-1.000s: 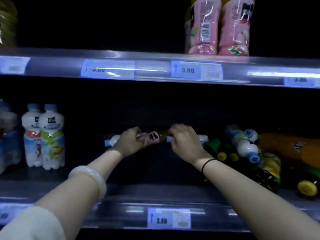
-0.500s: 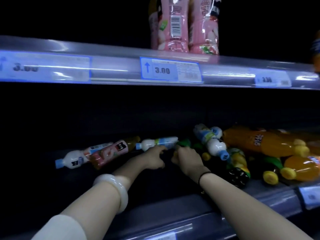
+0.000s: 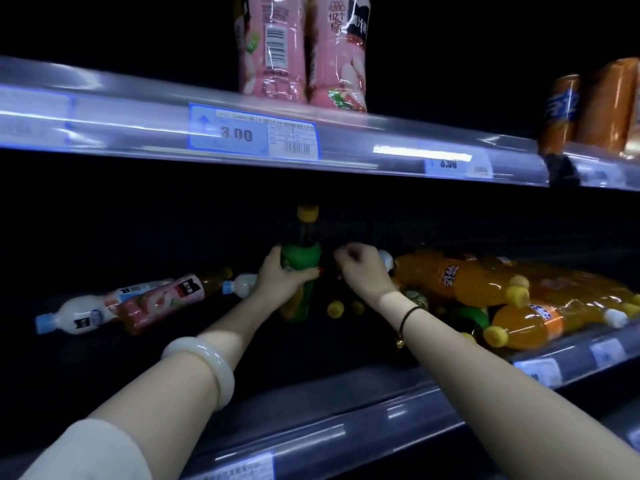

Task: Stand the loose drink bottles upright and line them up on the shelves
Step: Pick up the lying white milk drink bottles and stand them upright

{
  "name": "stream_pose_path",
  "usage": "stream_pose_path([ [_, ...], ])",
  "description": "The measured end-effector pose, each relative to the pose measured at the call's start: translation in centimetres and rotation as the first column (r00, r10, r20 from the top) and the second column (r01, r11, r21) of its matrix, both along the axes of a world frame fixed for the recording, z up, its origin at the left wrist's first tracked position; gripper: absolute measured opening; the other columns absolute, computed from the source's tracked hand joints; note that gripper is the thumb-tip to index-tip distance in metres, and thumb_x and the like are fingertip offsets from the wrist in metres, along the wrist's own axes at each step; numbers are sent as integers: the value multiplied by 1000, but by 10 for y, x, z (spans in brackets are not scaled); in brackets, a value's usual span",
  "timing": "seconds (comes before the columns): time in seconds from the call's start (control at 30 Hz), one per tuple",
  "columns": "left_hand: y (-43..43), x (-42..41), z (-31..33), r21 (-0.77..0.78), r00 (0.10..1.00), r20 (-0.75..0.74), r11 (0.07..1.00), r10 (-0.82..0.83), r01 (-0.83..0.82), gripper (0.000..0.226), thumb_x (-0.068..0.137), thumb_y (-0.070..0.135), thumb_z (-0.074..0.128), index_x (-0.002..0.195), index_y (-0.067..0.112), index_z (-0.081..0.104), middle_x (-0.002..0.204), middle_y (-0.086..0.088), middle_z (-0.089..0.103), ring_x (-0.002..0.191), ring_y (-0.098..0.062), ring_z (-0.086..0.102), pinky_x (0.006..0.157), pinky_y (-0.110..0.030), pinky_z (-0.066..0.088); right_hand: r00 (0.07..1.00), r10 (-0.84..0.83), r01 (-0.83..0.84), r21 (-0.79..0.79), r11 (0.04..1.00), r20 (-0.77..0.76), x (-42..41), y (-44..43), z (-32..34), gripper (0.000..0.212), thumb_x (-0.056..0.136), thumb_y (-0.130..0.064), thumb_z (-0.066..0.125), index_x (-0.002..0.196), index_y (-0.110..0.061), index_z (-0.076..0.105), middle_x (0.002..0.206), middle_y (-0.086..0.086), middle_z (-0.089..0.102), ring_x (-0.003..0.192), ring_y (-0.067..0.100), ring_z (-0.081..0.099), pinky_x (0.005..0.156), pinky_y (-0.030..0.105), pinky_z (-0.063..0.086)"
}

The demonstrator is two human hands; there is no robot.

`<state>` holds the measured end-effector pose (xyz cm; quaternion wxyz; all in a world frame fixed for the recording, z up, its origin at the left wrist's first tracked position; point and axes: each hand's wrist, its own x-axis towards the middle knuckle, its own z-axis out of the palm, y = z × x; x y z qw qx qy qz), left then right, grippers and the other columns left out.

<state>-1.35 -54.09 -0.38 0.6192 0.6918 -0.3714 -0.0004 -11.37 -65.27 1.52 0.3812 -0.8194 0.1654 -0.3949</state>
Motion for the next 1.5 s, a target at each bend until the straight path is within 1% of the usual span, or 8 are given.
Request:
stream_pose_path([
  [0.2, -2, -9, 12, 123, 1000, 3, 992, -24, 24, 64, 69, 29, 83, 121, 15, 49, 110, -1, 59, 102, -16, 57, 85, -26, 47, 916, 159, -199, -73, 977, -369, 1, 1, -30, 42, 83, -3, 52, 124, -9, 53, 85, 0, 61, 76, 16, 59, 63, 22, 46],
  [0.37, -1, 7, 17, 106, 995, -93, 994, 32, -22, 39, 69, 33, 83, 97, 21, 59, 95, -1, 65, 88, -16, 62, 81, -29, 51, 692, -394, -240, -708, 664, -604, 7, -14, -40, 52, 90, -16, 52, 140, -14, 39, 139, 12, 44, 132, 32, 35, 106, 39, 30],
  [0.5, 0, 25, 12, 110, 975, -187, 989, 116, -97, 48, 64, 39, 84, 100, 17, 61, 99, -6, 67, 89, -21, 64, 86, -35, 54, 613, -598, -324, -855, 405, -516, 18, -22, -56, 48, 95, -14, 44, 143, -17, 36, 146, 11, 39, 138, 31, 27, 109, 43, 20],
  [0.67, 3, 30, -1, 119, 975, -140, 981, 172, -156, 76, 56, 43, 86, 116, 11, 50, 111, -8, 62, 101, -25, 61, 92, -42, 52, 692, -535, -293, -865, 406, -485, 28, -23, -60, 40, 95, -12, 45, 135, -13, 44, 137, 12, 47, 126, 32, 41, 104, 47, 27],
  [0.97, 2, 37, -11, 173, 978, 30, 962, 208, -210, 83, 65, 20, 86, 131, 9, 37, 123, -10, 54, 111, -26, 54, 91, -34, 48, 697, -542, 12, -747, 665, -471, 21, -30, -14, 71, 79, -52, 60, 137, -17, 40, 137, 11, 43, 129, 34, 36, 103, 49, 29],
  [1.2, -12, 33, -19, 148, 968, 22, 956, 251, -251, 95, 64, 20, 86, 138, 5, 27, 129, -17, 48, 120, -31, 48, 100, -39, 43, 829, -300, 219, -221, 951, -472, 5, -38, -22, 66, 85, -32, 62, 141, -17, 31, 128, 16, 54, 116, 36, 54, 88, 34, 45],
  [1.33, -14, -3, -13, 9, 649, 548, 772, 528, -636, 76, 70, 24, 77, 132, 3, 38, 128, -19, 42, 121, -36, 38, 101, -43, 33, 875, -178, 206, 13, 978, -451, 2, -37, -13, 52, 88, -28, 58, 134, -11, 42, 129, 15, 54, 116, 34, 53, 80, 28, 39],
  [1.5, -39, -16, -16, 409, 682, 716, 882, -150, -236, 82, 74, 2, 62, 145, 22, 27, 141, -5, 35, 128, -26, 36, 107, -37, 33, 927, -9, 148, 346, 927, -374, -1, -33, -7, 45, 90, -29, 58, 125, -4, 48, 107, 11, 54, 93, 24, 55, 69, 24, 40],
])
